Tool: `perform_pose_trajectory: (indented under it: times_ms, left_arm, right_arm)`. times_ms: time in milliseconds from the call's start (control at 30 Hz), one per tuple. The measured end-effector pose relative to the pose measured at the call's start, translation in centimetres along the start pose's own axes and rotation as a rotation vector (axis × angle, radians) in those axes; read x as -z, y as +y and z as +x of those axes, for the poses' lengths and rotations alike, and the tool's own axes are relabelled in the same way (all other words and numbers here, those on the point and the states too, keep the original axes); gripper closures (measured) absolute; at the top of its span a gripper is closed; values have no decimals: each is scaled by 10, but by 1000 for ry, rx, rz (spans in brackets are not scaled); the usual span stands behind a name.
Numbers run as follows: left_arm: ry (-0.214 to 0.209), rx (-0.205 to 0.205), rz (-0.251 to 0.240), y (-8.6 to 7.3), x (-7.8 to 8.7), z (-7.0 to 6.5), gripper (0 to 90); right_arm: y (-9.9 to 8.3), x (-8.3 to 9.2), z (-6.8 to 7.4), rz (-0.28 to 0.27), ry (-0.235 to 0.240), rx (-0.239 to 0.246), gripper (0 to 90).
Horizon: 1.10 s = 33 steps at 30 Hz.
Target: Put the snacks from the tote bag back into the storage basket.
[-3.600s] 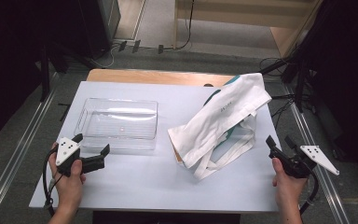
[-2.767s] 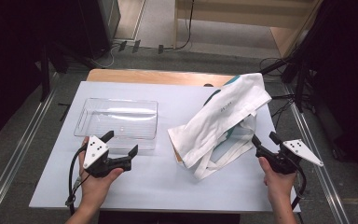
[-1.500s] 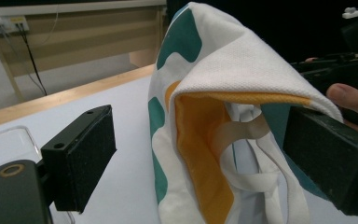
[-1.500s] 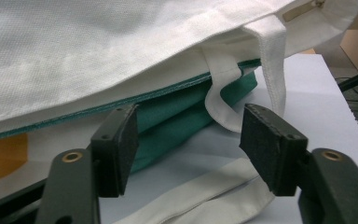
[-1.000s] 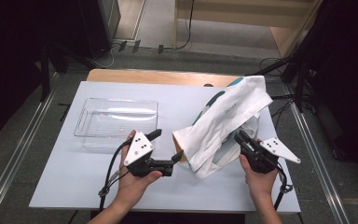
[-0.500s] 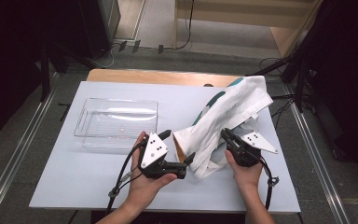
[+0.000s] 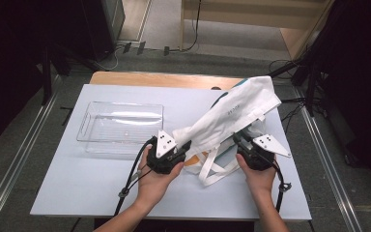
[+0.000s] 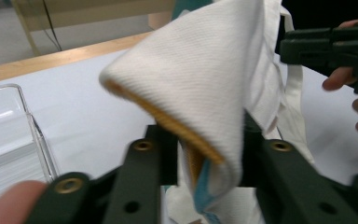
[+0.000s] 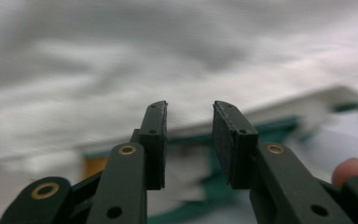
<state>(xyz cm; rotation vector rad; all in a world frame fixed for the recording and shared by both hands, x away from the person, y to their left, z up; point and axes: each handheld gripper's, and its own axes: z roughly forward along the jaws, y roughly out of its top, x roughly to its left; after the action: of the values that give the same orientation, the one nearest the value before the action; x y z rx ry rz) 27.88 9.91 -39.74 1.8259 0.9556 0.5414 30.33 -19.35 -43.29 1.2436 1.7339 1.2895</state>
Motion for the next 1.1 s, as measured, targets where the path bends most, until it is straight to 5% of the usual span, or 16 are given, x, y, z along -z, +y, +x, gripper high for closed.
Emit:
perform_pose_trajectory:
  times_ms: [167, 400, 533, 700, 867, 900, 1033, 1100]
  left_arm:
    - [-24, -23, -1, -1, -1, 10, 862]
    - [-46, -53, 1, -4, -1, 8, 869]
    - [-53, -58, 3, -5, 0, 10, 869]
    - [-65, -51, 5, -6, 0, 12, 869]
    - [-69, -62, 3, -6, 0, 11, 870]
    - [-72, -58, 3, -6, 0, 12, 870]
    - [-73, -52, 3, -6, -1, 14, 870]
    - [-71, -47, 5, -6, -1, 15, 870]
  right_arm:
    - [4, 7, -29, -16, -76, -25, 586]
    - [14, 8, -63, -29, -153, -53, 300]
    - [11, -4, -78, 25, -114, -103, 162]
    - [2, -26, -85, 126, -81, -123, 161]
    - [-14, -51, -89, 262, -123, -113, 365]
    - [-18, -55, -88, 287, -134, -101, 479]
    - [-20, -54, -87, 280, -99, -102, 898]
    - [-19, -51, -87, 269, -91, -121, 900]
